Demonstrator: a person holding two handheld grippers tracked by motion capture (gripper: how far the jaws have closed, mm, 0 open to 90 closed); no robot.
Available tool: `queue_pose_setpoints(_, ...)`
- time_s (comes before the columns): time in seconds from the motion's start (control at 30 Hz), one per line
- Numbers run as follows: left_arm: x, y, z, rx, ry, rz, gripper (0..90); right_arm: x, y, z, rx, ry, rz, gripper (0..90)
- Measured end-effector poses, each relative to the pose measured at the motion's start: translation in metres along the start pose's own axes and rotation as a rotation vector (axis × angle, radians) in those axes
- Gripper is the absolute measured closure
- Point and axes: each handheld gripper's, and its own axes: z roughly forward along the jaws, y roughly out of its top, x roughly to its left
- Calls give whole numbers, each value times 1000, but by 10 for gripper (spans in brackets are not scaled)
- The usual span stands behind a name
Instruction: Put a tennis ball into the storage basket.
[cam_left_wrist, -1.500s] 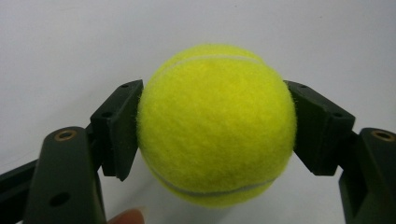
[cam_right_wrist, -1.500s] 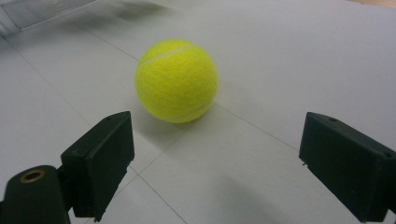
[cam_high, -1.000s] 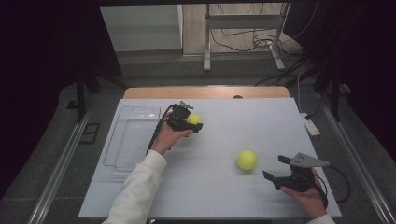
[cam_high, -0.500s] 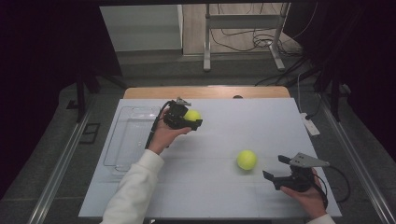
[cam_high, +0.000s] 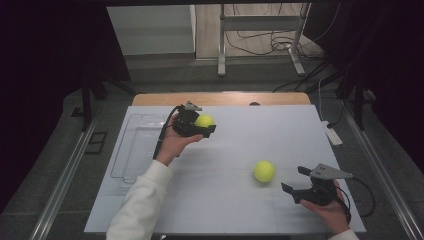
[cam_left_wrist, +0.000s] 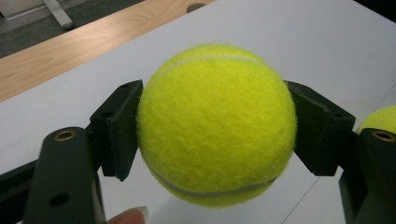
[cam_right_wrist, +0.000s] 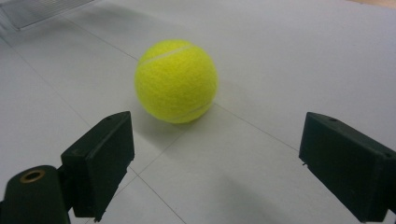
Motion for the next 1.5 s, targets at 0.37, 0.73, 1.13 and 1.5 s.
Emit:
queue_pose_setpoints(0.37,-5,3,-8,-27,-6,12,269,0,0,0,-1,0,-3,106)
queue_pose_setpoints(0.73,-5,4,-14,-48,1,12,269,0,0,0,0,-2,-2,106)
queue_pose_setpoints(1.13,1,3,-23,-66,20,0,269,0,0,0,0,-3,-2,106)
queue_pose_setpoints(1.5,6,3,-29,-79,39,-10,269,0,0,0,0,-3,-2,106)
